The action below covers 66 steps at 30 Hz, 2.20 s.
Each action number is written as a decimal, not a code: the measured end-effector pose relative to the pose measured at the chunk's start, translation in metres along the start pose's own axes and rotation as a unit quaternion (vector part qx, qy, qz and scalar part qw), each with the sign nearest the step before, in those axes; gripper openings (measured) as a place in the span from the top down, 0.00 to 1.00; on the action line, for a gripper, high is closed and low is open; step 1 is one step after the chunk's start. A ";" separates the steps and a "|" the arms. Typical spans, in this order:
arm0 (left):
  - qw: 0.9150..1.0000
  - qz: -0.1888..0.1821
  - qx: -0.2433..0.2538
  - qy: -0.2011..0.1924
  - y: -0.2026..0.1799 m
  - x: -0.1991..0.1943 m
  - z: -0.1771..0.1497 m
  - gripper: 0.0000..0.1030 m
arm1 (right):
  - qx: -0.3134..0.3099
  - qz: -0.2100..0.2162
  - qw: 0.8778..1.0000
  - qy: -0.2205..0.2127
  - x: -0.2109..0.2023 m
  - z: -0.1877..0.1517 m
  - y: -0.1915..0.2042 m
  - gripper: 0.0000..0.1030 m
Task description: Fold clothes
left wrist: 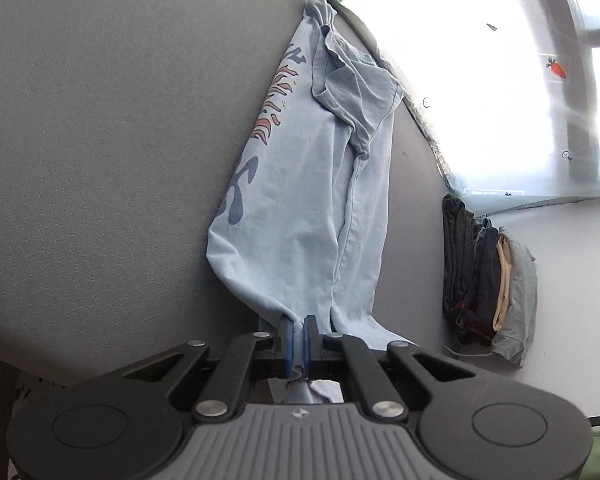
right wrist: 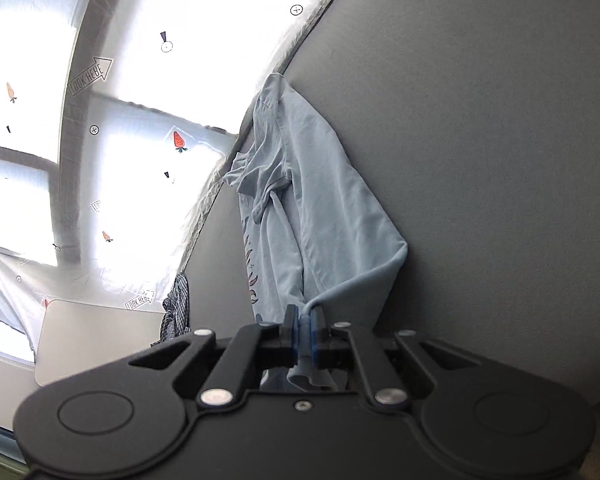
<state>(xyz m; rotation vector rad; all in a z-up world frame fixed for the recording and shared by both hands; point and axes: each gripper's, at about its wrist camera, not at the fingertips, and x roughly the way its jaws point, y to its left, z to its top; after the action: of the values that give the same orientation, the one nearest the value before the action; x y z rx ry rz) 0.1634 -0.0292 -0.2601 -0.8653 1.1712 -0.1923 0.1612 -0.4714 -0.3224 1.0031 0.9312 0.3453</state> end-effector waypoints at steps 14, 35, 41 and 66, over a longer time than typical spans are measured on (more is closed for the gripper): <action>0.998 -0.015 -0.014 -0.063 -0.024 0.008 0.072 0.96 | -0.012 -0.002 1.000 -0.017 0.054 0.067 0.021 0.94; 0.996 0.024 -0.071 -0.053 -0.018 0.101 0.222 0.96 | 0.012 -0.097 0.995 0.009 0.209 0.169 0.022 0.93; 0.995 0.032 -0.062 -0.070 -0.021 0.101 0.228 0.80 | 0.035 -0.073 0.995 -0.050 0.191 0.171 0.023 0.65; 0.992 0.047 -0.103 -0.061 0.007 0.079 0.097 0.39 | 0.053 -0.134 0.988 -0.057 0.119 0.055 -0.012 0.40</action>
<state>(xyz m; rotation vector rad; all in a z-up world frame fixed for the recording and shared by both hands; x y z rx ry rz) 0.2775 -0.0200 -0.3109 -0.9849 1.1263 0.0598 0.2724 -0.4328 -0.3809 0.9687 0.9737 0.0117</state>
